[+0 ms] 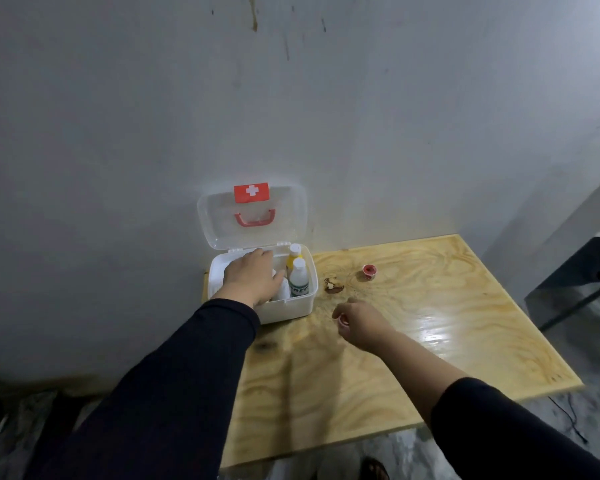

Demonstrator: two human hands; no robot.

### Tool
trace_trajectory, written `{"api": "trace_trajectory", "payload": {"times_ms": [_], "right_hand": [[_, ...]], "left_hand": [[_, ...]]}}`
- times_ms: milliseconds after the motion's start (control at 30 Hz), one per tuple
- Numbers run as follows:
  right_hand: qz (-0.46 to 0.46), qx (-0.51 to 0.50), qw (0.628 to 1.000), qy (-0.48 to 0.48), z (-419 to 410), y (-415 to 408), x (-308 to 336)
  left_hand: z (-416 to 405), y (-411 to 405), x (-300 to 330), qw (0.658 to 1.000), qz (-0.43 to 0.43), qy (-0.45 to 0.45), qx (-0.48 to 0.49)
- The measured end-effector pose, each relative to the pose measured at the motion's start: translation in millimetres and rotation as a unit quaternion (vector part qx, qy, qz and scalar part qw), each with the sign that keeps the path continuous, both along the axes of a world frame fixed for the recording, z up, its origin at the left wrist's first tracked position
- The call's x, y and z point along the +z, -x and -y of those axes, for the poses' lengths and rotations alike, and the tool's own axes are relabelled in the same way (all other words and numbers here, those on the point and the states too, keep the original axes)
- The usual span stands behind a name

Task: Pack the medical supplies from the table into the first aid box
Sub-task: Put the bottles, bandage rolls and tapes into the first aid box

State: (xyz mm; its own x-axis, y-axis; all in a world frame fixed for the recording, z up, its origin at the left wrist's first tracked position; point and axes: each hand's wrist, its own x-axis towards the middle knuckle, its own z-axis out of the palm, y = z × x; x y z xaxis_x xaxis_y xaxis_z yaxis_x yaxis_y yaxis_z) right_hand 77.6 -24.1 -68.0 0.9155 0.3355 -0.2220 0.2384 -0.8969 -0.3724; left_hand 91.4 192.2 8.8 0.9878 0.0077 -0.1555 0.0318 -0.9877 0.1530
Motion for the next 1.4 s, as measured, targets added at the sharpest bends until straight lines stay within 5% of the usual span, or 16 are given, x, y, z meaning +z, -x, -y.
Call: {"api": "trace_trajectory", "payload": {"times_ms": [400,900,1400], "right_hand": [[0.019,-0.032,0.999,-0.009,70.1,-101.8,20.6],[0.008,0.055,0.998,-0.027,81.2,-150.1,-24.4],[0.058,0.140,0.983,-0.108,46.3,-150.5,81.0]], "left_hand": [[116.2,-70.9,-21.1,0.996,-0.042,0.012,-0.079],[161.1,-74.7,-64.4,0.984,-0.177,0.012,-0.013],[118.0,-35.6,6.6,0.996,-0.020,0.074,0.042]]}}
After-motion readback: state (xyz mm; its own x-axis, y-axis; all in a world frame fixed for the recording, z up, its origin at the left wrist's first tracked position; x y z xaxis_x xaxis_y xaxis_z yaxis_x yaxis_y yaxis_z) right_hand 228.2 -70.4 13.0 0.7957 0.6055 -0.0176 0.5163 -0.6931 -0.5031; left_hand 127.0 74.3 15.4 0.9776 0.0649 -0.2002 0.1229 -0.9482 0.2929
